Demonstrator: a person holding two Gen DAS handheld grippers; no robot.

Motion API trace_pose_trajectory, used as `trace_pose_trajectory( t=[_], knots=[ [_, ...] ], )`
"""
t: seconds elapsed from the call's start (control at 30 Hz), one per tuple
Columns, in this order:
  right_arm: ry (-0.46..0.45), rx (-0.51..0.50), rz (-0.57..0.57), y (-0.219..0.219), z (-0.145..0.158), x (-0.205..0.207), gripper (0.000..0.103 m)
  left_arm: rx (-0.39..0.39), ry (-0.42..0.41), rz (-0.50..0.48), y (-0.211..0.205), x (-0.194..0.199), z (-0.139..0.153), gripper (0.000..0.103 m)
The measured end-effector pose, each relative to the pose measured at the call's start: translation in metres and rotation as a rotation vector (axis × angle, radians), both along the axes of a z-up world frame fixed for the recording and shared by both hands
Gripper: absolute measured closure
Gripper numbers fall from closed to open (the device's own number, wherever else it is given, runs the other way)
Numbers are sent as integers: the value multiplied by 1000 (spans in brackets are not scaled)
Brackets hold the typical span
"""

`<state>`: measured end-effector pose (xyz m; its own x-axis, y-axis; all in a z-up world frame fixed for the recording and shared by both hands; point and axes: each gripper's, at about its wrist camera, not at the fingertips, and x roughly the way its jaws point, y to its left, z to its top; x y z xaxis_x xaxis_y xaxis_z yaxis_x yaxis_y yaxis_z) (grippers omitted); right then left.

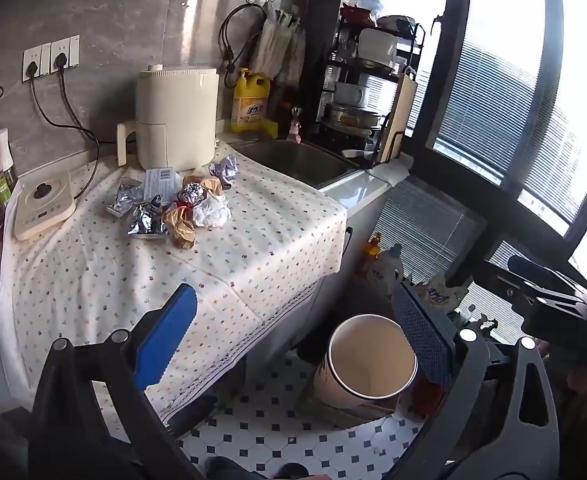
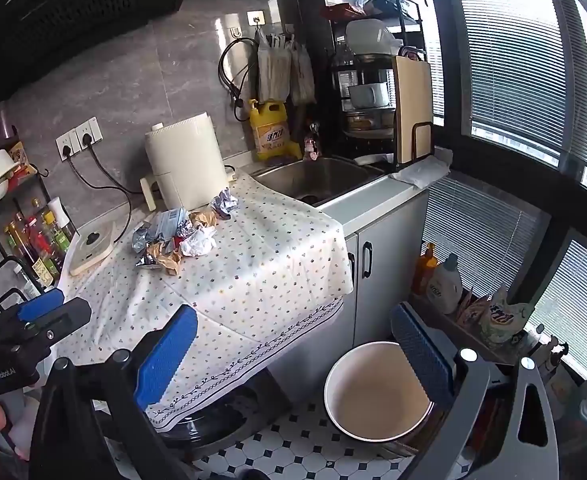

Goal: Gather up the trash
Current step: 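Move both tools toward the trash pile on the cloth-covered counter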

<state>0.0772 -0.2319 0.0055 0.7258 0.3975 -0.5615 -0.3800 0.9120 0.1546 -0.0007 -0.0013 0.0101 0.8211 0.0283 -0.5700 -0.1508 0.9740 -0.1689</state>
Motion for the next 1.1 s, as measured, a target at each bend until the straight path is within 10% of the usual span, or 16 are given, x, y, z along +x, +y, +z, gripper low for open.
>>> trace_pose_trajectory(
  t=[1.1],
  knots=[
    [111, -11, 43, 10, -2, 15, 8, -19, 31, 10, -2, 12, 1, 6]
  ],
)
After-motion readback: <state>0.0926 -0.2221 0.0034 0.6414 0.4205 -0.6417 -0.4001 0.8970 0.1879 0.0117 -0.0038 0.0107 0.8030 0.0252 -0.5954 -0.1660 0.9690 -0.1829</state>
